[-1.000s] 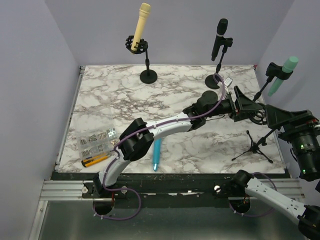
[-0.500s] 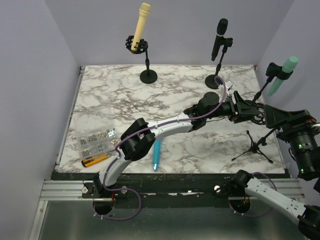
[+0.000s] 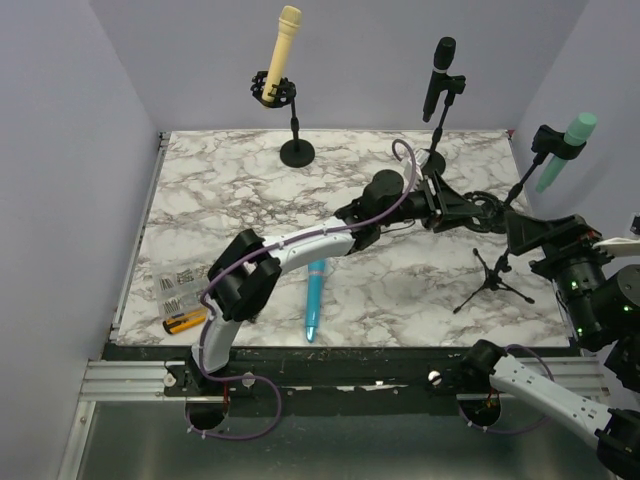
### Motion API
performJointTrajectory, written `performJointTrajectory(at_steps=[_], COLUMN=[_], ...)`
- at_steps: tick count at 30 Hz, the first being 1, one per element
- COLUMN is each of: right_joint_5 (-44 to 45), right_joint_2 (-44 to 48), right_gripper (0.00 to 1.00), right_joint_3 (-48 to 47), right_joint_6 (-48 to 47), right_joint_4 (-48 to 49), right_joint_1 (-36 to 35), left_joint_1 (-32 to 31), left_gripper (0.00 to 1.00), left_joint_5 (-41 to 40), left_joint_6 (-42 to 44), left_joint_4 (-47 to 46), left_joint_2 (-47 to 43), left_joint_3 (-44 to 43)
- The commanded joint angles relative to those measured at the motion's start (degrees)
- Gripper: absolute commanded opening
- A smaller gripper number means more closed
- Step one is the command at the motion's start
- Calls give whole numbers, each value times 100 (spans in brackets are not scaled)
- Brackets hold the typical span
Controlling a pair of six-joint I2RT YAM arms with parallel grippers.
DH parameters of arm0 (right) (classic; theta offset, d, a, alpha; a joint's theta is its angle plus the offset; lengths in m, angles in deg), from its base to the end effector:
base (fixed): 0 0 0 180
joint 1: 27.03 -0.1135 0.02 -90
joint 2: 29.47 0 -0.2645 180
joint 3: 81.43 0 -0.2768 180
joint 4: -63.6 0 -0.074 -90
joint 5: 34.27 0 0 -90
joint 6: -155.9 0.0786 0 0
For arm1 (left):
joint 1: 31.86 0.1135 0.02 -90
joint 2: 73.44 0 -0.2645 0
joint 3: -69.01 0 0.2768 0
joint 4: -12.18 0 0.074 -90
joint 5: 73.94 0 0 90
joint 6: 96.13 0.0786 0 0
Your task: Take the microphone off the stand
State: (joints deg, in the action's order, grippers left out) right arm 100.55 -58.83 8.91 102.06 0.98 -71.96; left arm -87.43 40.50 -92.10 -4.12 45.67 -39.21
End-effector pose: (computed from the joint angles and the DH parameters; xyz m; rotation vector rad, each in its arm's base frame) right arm 0.0790 0.0005 0.4784 0.4794 1.5468 0.4681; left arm 0.2929 -0.4847 0.3060 -0.0630 1.9934 -2.1520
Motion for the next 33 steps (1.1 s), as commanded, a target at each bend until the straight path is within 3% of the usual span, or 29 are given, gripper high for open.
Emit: performJointTrajectory(at_steps=[1, 9, 22, 33], right_joint_5=[-113, -440, -1654, -1910], right_joint_2=[-180, -396, -1176, -1560], right_gripper=[95, 95, 96, 100], right_joint_3=[225, 1054, 2806, 3631], right_joint_6=[73, 286, 933, 889], right_joint_4=[111, 242, 1342, 2116], right_joint_1=[-16, -18, -16, 140], left_joint_1=[313, 924, 1864, 2209], left_gripper=[46, 46, 47, 48], left_joint_5=[82, -100, -146, -145], left_joint_6=[103, 435, 725, 1131], left_joint_4=[-149, -113, 44, 639], left_joint_2=[-734, -1840, -3026, -3552], left_joint_3=[594, 1783, 3183, 3428])
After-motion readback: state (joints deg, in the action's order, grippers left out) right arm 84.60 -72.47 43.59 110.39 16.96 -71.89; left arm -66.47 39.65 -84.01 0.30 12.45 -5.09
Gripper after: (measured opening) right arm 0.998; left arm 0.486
